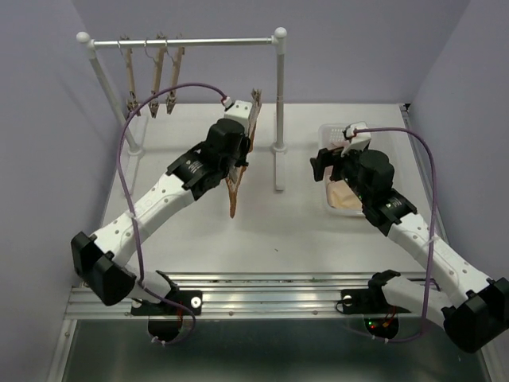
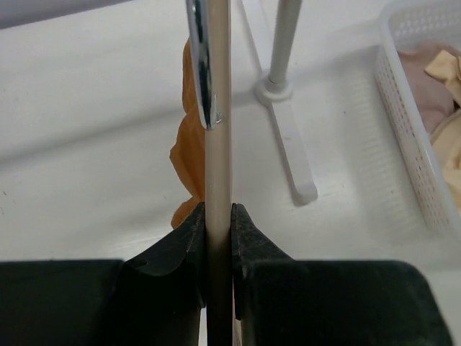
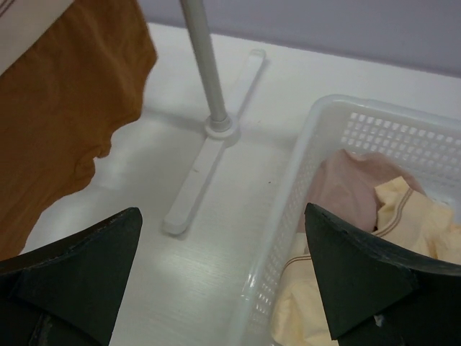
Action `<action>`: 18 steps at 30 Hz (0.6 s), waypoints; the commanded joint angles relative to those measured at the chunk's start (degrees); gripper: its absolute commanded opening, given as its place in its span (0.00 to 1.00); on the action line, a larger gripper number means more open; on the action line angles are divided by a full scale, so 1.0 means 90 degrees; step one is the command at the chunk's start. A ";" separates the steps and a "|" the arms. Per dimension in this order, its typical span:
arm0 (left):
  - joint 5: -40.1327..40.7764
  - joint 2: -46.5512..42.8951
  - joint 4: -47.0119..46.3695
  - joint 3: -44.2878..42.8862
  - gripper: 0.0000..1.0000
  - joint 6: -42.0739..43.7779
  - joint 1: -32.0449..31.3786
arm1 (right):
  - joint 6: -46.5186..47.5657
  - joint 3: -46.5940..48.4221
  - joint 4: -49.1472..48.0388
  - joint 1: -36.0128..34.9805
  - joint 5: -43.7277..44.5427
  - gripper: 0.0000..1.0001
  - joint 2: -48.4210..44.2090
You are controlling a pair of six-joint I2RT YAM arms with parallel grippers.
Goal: Remove the underwear clipped to the hanger
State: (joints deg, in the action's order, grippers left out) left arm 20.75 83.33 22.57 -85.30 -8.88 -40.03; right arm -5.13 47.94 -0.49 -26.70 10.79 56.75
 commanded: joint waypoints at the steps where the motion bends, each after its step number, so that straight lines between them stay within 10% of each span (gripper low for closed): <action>1: -0.0430 -0.1288 -0.0623 0.1096 0.00 0.0235 -0.0298 | 0.0908 0.0199 -0.0278 -0.0012 -0.1987 1.00 0.0246; 9: -0.2663 -0.3173 0.0206 0.2611 0.00 0.0781 -0.0454 | 0.2247 0.1868 0.1087 -0.0012 -0.4331 1.00 0.1348; 18: -0.2142 -0.3429 0.0686 0.2661 0.00 0.1222 -0.0922 | 0.6612 0.4248 0.5398 -0.0012 -0.6053 1.00 0.2170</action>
State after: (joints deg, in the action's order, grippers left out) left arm -0.82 53.10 29.45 -60.77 -0.49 -46.30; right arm 36.99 75.94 26.63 -26.70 -37.30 73.49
